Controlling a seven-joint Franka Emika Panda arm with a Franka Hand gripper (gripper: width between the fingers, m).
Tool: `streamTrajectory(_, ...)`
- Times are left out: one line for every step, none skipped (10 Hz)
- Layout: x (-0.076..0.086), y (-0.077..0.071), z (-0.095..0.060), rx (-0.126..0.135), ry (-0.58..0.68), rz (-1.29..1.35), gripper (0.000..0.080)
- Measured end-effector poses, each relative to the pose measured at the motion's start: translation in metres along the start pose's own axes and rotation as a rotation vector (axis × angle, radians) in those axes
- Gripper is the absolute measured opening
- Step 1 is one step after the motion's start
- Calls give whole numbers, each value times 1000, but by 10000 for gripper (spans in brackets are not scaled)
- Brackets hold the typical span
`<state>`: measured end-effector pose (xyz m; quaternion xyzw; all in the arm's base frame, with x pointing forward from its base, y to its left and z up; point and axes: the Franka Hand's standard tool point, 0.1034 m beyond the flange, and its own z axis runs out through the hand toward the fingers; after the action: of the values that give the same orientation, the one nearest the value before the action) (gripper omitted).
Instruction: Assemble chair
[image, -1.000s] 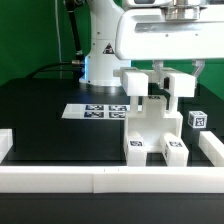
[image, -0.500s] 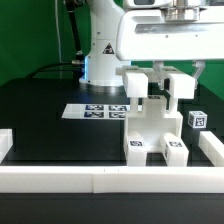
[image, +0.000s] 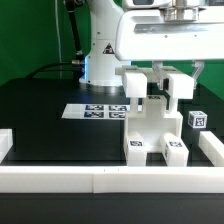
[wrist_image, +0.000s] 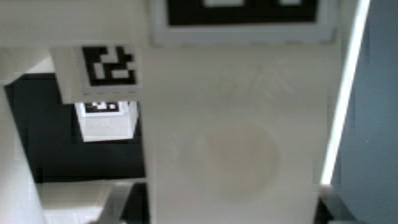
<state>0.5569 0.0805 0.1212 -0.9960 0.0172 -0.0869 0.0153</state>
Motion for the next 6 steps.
streamTrajectory(-2, -1, 0, 0, 0, -1, 289)
streamTrajectory(-3, -1, 0, 1, 12, -3, 289)
streamTrajectory(-3, -1, -1, 1, 28, -4, 289)
streamTrajectory(-3, -1, -1, 0, 34, -4, 289)
streamTrajectory(-4, 0, -1, 0, 42, -12, 289)
streamTrajectory(-4, 1, -1, -1, 54, -36, 289)
